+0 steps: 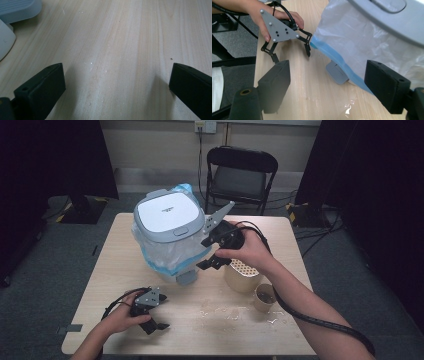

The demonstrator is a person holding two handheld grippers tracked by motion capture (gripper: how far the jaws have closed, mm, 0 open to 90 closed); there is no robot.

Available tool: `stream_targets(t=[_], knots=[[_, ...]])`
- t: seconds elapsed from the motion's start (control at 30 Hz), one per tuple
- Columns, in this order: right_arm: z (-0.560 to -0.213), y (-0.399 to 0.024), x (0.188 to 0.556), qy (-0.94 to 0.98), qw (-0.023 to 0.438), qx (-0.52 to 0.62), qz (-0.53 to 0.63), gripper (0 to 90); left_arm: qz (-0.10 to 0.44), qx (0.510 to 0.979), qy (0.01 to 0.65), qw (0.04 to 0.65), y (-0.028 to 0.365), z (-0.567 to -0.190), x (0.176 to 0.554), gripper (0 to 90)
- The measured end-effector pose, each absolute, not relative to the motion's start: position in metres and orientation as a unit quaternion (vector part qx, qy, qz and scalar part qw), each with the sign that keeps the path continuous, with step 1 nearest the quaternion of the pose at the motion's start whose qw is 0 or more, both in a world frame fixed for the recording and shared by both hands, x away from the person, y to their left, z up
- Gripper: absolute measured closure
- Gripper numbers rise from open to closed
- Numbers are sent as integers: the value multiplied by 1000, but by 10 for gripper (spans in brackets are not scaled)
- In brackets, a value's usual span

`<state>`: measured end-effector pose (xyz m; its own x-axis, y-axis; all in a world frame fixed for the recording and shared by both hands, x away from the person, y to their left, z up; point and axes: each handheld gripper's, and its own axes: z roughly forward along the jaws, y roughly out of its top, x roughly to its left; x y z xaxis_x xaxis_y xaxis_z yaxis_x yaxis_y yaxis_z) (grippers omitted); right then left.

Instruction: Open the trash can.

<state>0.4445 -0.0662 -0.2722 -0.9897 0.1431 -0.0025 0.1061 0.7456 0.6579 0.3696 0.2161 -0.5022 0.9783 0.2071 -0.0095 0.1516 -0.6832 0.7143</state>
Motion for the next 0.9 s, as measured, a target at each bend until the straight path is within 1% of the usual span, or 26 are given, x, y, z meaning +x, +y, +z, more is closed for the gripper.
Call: stream_targets(t=[0.7,0.9], knots=[[-248,-59,464,923,36,79,376,206,36,917,98,386,216,-502,370,0],[-246,-57,468,921,34,79,381,206,36,917,98,386,216,-502,370,0]])
